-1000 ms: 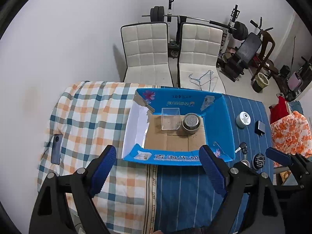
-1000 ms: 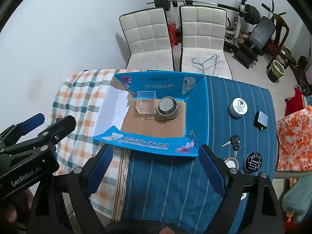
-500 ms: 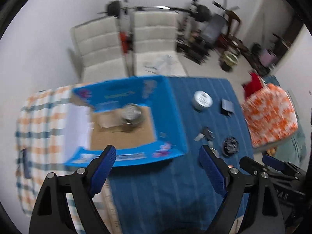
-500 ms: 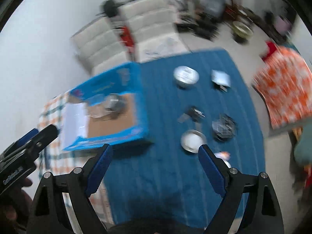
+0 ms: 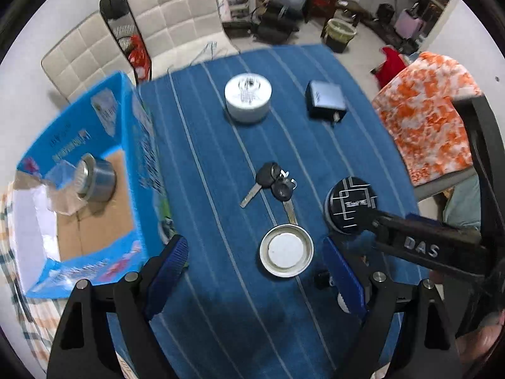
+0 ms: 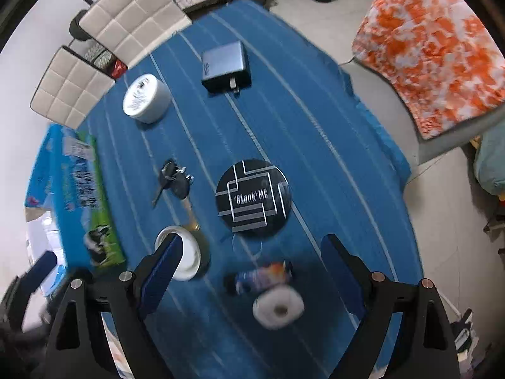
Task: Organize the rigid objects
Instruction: 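Grasp the small metal lid with the left gripper while the right grasps the black tin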
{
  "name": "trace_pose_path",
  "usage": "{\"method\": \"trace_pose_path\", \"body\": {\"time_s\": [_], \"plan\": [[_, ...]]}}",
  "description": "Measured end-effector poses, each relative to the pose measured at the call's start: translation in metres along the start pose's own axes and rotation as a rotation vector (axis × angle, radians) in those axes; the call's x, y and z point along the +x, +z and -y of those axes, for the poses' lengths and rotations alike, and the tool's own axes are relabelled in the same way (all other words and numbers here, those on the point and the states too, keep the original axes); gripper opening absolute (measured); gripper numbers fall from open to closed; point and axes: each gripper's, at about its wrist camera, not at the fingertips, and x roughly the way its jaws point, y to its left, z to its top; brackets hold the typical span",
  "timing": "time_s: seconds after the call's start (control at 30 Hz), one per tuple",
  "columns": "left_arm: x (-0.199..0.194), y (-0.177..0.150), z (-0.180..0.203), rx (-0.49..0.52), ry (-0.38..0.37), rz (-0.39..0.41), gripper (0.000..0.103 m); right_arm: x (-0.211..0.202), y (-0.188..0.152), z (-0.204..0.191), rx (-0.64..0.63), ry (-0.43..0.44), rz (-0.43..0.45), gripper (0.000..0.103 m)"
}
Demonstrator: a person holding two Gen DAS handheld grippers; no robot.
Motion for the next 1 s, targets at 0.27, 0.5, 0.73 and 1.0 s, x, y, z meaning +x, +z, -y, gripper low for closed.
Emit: {"method": "trace_pose_path", "body": {"time_s": [0.27, 0.5, 0.73, 1.0], "plan": [[0.034, -0.003, 0.005, -0.016, 0.034, -0.049, 0.087, 0.085, 0.03, -0.022, -0.129, -0.077, -0.113, 0.088], [0.061, -0.014, 0.016, 0.025, 0.022, -0.12, 0.087, 0.086, 0.027, -0.005, -0.134, -0.16, -0.096, 0.078], [0.096, -0.025, 0.015, -0.033, -0.062, -0.238, 0.087, 0.08, 0.017, 0.035, -0.033, -0.171, -0.105, 0.079], [0.119, -0.02, 0.03, 0.044, -0.049, -0.284, 0.078, 0.09, 0.023, 0.035, -0.043, -0.228, -0.115, 0.079]]}}
